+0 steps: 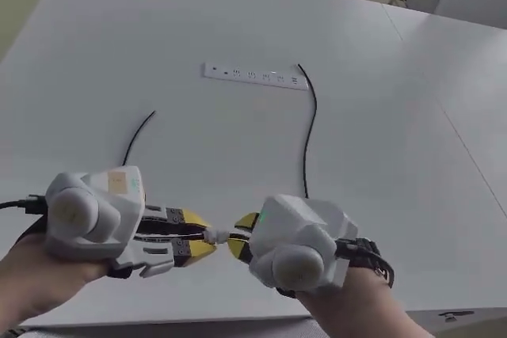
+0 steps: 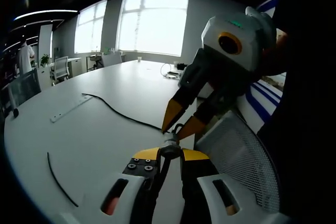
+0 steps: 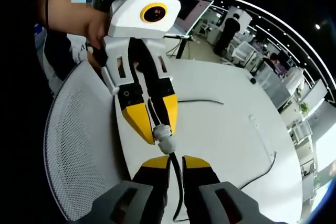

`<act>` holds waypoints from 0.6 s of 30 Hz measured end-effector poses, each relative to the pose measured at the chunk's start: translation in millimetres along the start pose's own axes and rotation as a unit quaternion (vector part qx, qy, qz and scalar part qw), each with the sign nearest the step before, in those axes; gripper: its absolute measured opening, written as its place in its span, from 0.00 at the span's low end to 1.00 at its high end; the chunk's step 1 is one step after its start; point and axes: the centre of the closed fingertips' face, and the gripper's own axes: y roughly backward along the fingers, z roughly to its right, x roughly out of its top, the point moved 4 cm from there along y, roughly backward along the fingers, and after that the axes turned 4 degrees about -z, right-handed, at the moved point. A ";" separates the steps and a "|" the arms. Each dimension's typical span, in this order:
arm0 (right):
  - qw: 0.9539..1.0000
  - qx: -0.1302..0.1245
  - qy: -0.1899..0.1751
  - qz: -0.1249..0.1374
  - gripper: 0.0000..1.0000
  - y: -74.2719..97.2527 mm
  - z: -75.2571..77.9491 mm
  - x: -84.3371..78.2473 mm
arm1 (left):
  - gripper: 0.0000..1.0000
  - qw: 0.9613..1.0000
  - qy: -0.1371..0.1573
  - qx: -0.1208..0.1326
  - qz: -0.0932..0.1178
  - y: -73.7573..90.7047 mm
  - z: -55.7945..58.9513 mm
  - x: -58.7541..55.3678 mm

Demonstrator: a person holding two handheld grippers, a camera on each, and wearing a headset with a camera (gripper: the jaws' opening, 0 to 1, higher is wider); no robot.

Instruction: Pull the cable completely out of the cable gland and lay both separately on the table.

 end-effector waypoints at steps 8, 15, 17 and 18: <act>1.000 -0.002 0.023 -0.002 0.00 -2.3 -5.7 -1.0 | 0.15 1.000 0.001 0.002 -0.002 0.5 1.8 -2.7; 1.000 -0.005 -0.030 0.005 0.00 -3.6 -1.5 -6.4 | 0.15 1.000 -0.001 0.006 0.001 0.7 1.4 -1.3; 0.999 -0.006 -0.040 0.004 0.00 -3.8 -0.5 -8.2 | 0.15 1.000 -0.003 0.006 -0.001 0.4 1.3 -0.8; 0.999 -0.007 -0.045 0.006 0.00 -3.3 0.5 -8.9 | 0.15 1.000 -0.004 0.007 0.000 0.4 1.1 -0.4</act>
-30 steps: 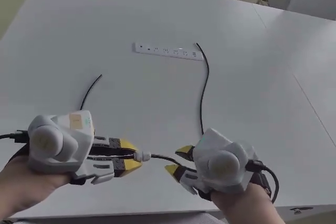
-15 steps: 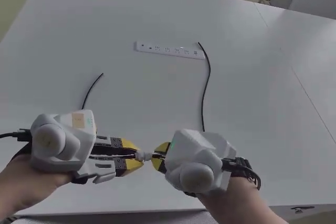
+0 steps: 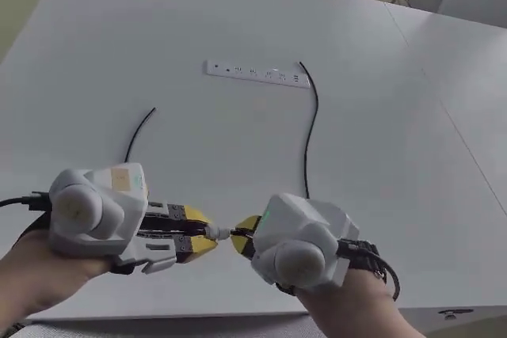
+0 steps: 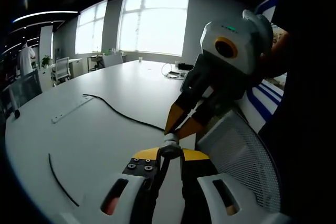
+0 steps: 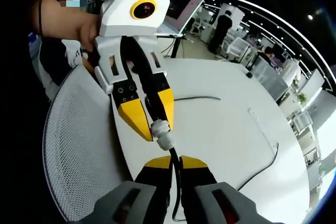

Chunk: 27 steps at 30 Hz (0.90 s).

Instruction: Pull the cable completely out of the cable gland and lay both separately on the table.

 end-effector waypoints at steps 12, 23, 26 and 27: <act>0.994 0.007 -0.109 0.005 0.00 -0.5 9.0 -16.5 | 0.15 1.000 -0.002 0.005 0.002 2.2 -0.6 2.6; 0.982 0.007 -0.190 -0.021 0.00 -5.9 18.7 -45.8 | 0.15 1.000 -0.007 0.006 0.005 2.1 0.9 4.3; 0.973 0.011 -0.229 -0.026 0.00 -7.8 18.3 -53.2 | 0.15 1.000 -0.007 0.006 0.005 1.5 3.4 5.0; 0.970 0.013 -0.240 -0.025 0.00 -8.5 19.3 -55.2 | 0.15 1.000 -0.007 0.006 0.006 1.2 4.3 5.2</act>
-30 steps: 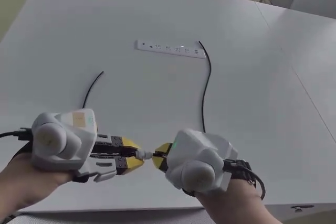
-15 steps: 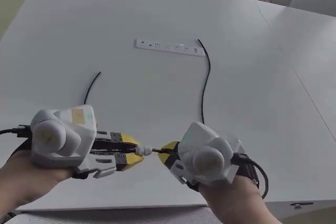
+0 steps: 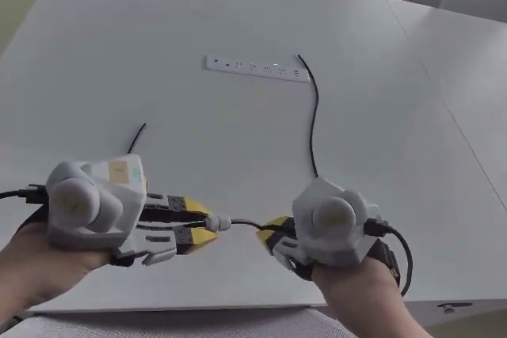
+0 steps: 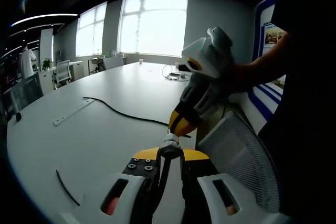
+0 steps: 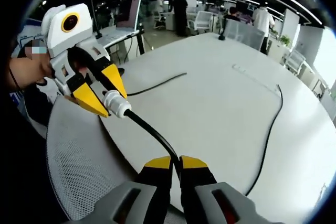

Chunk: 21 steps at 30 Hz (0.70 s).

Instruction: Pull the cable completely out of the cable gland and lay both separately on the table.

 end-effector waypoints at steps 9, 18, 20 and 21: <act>0.999 -0.002 -0.041 -0.016 0.00 -5.7 8.4 -13.6 | 0.15 1.000 0.001 -0.001 -0.001 -1.4 1.2 -1.1; 1.000 0.003 -0.006 -0.006 0.00 -2.1 6.9 -14.1 | 0.15 1.000 0.003 0.000 -0.002 -2.6 -0.1 -1.0; 1.000 -0.006 0.018 -0.004 0.01 -0.7 8.2 -14.6 | 0.15 1.000 -0.002 0.001 -0.005 -3.2 -1.0 -1.8; 1.000 -0.006 0.023 -0.003 0.01 0.0 7.8 -14.5 | 0.15 1.000 -0.002 0.001 -0.005 -3.4 -0.9 -1.6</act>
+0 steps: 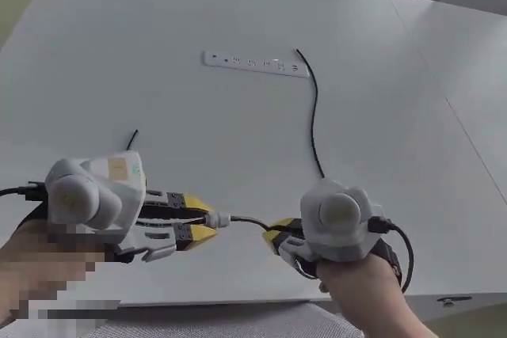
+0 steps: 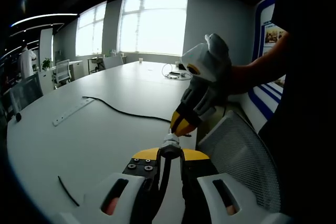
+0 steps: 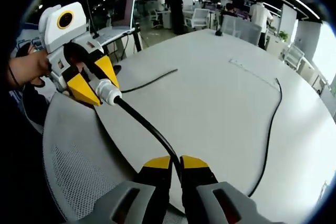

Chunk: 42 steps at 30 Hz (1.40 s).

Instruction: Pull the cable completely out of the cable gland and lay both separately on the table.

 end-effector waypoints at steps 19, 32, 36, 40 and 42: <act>0.975 -0.005 0.217 0.040 0.09 13.4 -48.4 54.3 | 0.15 1.000 0.006 -0.005 -0.007 -3.1 0.9 0.5; 0.972 -0.006 0.234 0.025 0.01 11.8 -52.5 52.0 | 0.15 1.000 0.012 -0.007 -0.006 -2.3 2.6 -1.9; 0.977 -0.010 0.213 0.026 0.00 12.3 -46.5 49.3 | 0.15 1.000 0.013 -0.005 -0.004 -1.6 1.8 -0.2; 0.982 -0.007 0.185 0.026 0.00 13.6 -39.1 46.8 | 0.15 1.000 0.019 -0.003 0.003 -0.5 1.2 1.7; 0.986 -0.005 0.166 0.024 0.00 13.7 -34.8 43.4 | 0.15 1.000 0.017 -0.001 0.002 -0.6 1.4 1.5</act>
